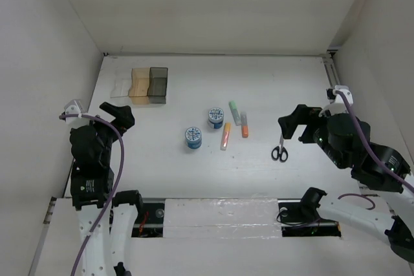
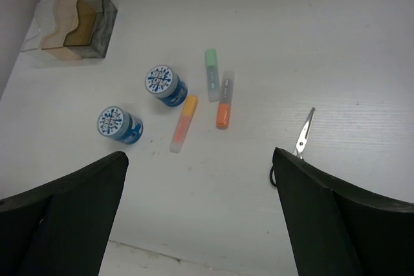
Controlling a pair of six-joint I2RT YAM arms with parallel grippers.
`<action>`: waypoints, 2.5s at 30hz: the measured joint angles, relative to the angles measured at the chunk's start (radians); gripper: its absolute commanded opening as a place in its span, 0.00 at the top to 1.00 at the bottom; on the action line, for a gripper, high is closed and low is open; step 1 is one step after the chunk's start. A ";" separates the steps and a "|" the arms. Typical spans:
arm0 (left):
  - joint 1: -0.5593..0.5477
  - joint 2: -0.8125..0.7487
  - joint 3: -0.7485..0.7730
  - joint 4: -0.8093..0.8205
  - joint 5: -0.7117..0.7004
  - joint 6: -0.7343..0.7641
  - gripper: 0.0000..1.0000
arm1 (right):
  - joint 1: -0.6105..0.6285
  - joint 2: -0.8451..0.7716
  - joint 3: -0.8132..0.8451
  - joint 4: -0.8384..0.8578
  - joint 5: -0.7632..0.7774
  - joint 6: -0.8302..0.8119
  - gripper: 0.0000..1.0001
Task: Sort the stationery into containers
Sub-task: Pick up the stationery from the center of the board.
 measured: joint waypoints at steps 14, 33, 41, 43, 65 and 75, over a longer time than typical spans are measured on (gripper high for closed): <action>-0.023 0.177 0.009 0.026 0.120 0.079 0.00 | 0.000 -0.062 -0.033 0.001 -0.016 0.007 0.00; -0.498 0.550 0.025 0.019 -0.085 -0.052 0.00 | 0.000 0.003 -0.119 0.098 -0.103 0.026 0.00; -0.805 0.765 0.094 -0.026 -0.307 -0.209 0.00 | 0.000 0.037 -0.138 0.145 -0.110 0.026 0.00; -0.923 0.888 0.174 -0.046 -0.373 -0.262 0.00 | 0.000 0.046 -0.142 0.159 -0.114 0.026 0.00; -0.912 1.041 0.144 -0.013 -0.473 -0.328 0.00 | 0.000 -0.029 -0.171 0.157 -0.132 0.026 0.00; -0.838 1.023 0.057 0.079 -0.427 -0.314 0.00 | 0.000 -0.030 -0.198 0.158 -0.137 0.026 0.00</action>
